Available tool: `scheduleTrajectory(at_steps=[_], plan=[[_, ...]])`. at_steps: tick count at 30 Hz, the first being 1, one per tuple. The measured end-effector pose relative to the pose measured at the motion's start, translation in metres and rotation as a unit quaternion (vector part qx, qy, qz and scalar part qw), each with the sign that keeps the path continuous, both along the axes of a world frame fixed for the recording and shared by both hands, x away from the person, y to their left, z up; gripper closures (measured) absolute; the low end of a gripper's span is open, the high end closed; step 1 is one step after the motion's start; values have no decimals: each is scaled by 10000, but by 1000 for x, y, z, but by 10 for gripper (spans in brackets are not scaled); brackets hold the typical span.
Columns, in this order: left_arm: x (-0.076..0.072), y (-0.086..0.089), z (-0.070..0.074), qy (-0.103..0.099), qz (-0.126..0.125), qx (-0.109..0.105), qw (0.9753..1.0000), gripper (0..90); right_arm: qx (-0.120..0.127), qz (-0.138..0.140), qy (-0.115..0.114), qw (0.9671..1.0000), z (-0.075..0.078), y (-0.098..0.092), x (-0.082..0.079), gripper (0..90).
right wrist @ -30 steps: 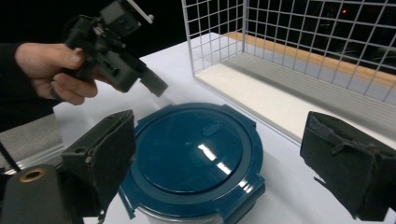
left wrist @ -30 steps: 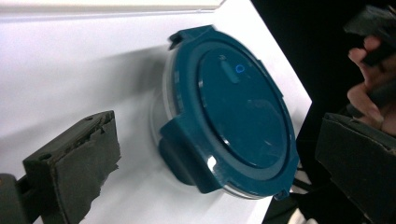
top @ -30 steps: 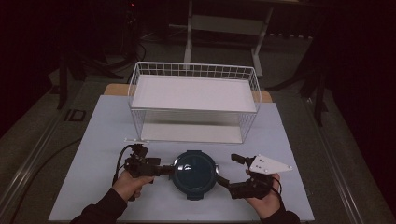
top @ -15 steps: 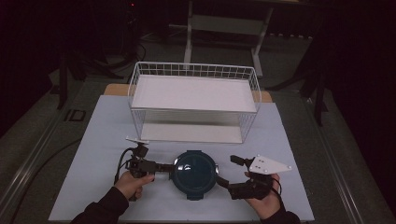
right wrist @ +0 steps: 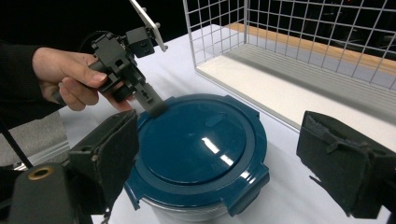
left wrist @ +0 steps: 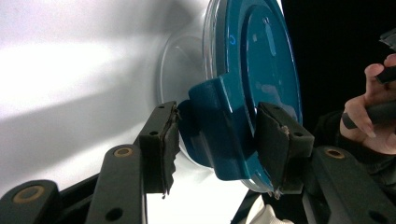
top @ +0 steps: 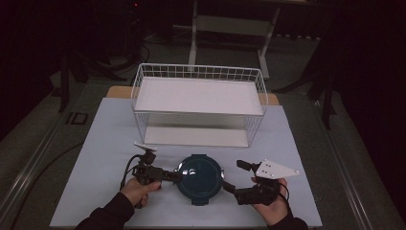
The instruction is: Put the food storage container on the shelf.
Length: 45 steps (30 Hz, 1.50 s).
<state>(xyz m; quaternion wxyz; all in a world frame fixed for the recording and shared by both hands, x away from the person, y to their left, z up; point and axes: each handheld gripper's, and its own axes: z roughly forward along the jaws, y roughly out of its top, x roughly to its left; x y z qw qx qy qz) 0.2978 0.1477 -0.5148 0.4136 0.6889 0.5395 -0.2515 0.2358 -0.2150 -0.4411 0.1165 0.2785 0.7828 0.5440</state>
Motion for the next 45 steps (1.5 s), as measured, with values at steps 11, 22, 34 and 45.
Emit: scheduleTrajectory(at_steps=[11, 22, 34, 45], plan=[[-4, 0, 2, -277, -74, -28, 9996, 532, 122, -151, 1048, 9943, -22, -6, 14, 172], [-16, -1, 10, -747, -249, 54, 9969, 552, 598, -58, 2653, 9623, -53, -11, 36, 321], [-26, 0, 13, -1078, -406, 66, 9933, 569, 821, 154, 3206, 9435, -63, -10, 39, 543], [-30, -1, 13, -1188, -343, 40, 9923, 569, 1069, 257, 3569, 9277, -71, -11, 40, 554]])
